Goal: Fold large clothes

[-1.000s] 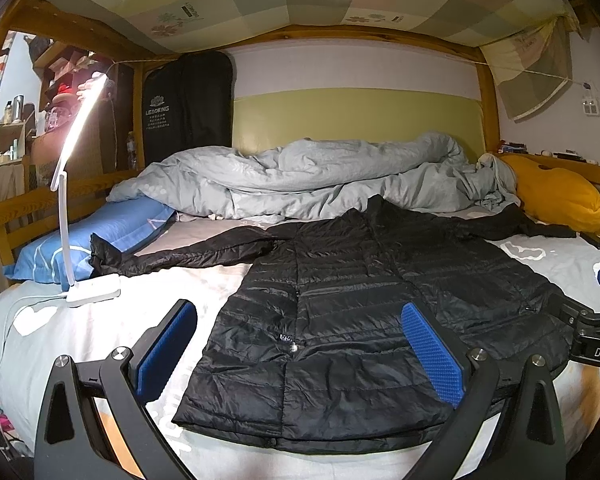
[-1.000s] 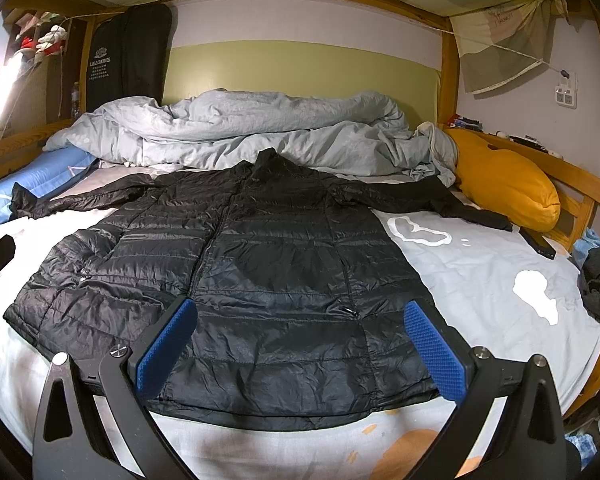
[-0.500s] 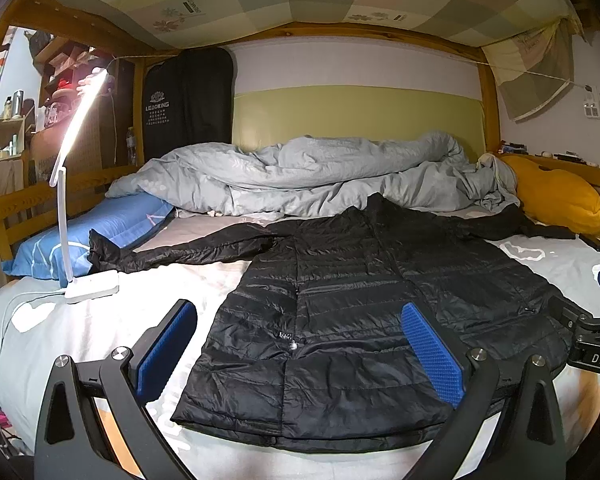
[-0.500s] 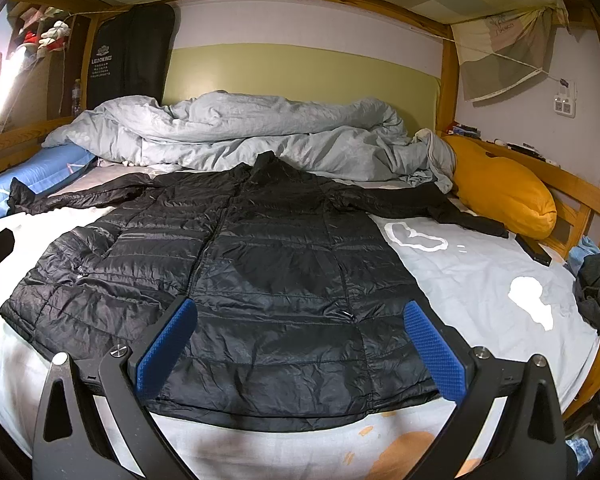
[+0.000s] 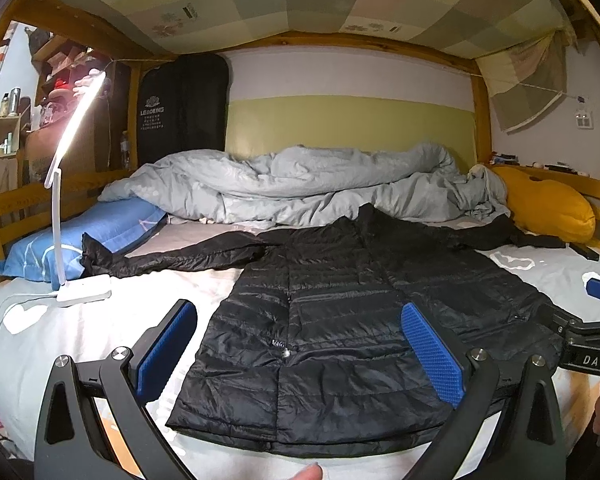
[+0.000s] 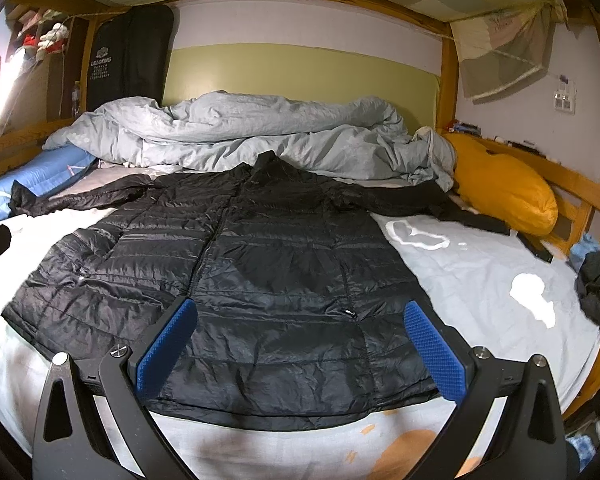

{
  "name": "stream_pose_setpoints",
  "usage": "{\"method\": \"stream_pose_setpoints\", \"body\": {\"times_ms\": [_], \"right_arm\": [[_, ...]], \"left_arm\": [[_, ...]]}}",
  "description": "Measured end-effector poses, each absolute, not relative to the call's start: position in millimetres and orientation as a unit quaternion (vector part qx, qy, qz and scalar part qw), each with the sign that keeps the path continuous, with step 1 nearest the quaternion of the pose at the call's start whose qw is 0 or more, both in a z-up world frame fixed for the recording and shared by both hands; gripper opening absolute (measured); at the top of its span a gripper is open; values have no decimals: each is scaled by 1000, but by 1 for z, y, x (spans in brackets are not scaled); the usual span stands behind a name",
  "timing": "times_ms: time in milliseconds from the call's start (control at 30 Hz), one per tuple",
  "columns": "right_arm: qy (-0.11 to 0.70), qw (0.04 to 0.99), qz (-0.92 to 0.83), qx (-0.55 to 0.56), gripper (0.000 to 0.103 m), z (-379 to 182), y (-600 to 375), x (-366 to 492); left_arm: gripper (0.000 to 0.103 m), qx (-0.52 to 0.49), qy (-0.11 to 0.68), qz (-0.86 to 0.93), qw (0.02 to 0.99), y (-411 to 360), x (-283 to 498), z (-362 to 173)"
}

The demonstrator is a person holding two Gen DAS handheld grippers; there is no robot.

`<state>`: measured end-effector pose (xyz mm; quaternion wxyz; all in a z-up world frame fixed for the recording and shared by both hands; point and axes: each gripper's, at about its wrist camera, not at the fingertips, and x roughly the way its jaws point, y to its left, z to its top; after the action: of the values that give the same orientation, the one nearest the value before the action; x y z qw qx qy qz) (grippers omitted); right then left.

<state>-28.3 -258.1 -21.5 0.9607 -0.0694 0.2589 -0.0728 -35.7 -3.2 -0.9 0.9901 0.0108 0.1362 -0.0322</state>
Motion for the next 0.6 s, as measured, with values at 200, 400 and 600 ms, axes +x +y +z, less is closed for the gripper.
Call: {"method": "stream_pose_setpoints", "body": {"times_ms": [200,400,600], "right_arm": [[245,966,-67,-54,103,-18,-262,-33],[259,963,-34,-60,103,-26,-260,-36],[308,945,4,-112,101,-55,-256,-38]], "left_arm": [[103,2,146,-33,989,-2,-35,-3],[103,0,183,-58,981,-8,-33,-23],[101,91,217,-94,967,-33,-38,-51]]}}
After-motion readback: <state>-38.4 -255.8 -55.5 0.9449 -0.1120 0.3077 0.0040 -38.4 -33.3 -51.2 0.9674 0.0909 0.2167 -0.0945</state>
